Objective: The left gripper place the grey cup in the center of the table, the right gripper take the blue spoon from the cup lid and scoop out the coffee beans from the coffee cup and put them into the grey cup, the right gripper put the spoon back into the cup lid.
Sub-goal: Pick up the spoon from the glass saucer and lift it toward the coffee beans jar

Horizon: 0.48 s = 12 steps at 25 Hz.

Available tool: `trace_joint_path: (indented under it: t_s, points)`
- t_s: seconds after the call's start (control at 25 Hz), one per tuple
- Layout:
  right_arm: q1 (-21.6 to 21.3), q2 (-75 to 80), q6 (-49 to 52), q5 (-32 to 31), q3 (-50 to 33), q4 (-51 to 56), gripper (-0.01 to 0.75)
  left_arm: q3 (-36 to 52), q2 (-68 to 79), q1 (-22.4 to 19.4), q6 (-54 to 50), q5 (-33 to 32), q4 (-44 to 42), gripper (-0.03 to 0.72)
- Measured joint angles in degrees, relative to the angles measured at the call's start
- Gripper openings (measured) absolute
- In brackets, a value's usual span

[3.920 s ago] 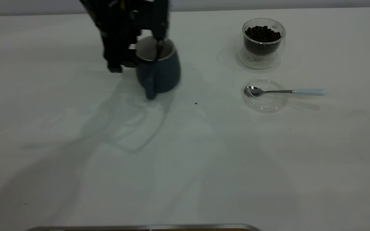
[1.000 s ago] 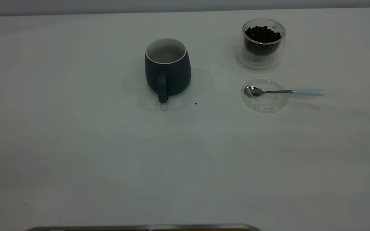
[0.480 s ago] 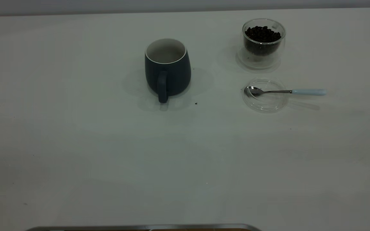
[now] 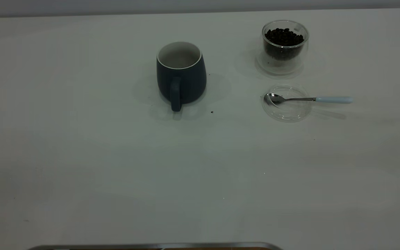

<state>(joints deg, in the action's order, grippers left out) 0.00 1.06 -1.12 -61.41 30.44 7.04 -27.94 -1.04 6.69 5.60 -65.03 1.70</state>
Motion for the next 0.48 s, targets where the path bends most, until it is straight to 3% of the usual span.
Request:
trace_joint_path:
  t_s: [0.16, 0.48]
  points:
    - [0.00, 10.85, -1.28, 2.41, 6.94, 5.42, 0.565, 0.00, 0.00, 0.00, 0.00, 0.00, 0.00, 0.567]
    - [0.00, 47.86, -6.76, 10.97, 16.80, 20.17, 0.565, 0.00, 0.00, -0.02, 0.00, 0.00, 0.00, 0.567]
